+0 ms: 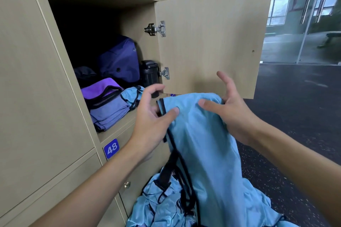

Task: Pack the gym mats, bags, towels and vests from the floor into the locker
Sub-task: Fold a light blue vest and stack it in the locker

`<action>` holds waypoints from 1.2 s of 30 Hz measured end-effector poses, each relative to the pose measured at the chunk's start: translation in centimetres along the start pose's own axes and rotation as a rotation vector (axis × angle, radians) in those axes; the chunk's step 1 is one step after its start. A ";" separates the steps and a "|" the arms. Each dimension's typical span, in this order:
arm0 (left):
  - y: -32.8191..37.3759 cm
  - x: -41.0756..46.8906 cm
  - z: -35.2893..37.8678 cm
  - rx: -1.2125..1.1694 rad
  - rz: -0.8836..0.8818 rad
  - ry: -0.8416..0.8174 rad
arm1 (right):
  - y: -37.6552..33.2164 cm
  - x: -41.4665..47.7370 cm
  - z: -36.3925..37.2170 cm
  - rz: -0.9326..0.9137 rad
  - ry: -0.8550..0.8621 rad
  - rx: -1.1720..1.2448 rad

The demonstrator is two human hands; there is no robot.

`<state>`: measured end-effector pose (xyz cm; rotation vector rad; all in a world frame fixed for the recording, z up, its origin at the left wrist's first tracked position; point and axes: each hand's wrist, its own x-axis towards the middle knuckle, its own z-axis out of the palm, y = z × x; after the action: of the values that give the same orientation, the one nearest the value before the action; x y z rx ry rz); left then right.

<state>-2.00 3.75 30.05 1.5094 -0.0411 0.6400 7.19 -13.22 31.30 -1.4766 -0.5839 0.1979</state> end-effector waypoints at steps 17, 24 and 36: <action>-0.6 0.2 -0.7 0.118 0.002 0.077 | 0.9 -0.9 0.3 0.129 -0.217 0.006; -0.9 -0.4 -1.1 0.218 -0.146 -0.159 | 0.8 -1.0 0.9 0.015 -0.094 -0.071; -1.3 -1.3 0.0 0.324 0.044 -0.204 | 0.8 -0.2 -0.6 -0.041 0.100 -0.120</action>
<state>-2.54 3.36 28.38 1.8886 -0.1323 0.5432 7.44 -13.74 30.47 -1.5792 -0.5523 0.0574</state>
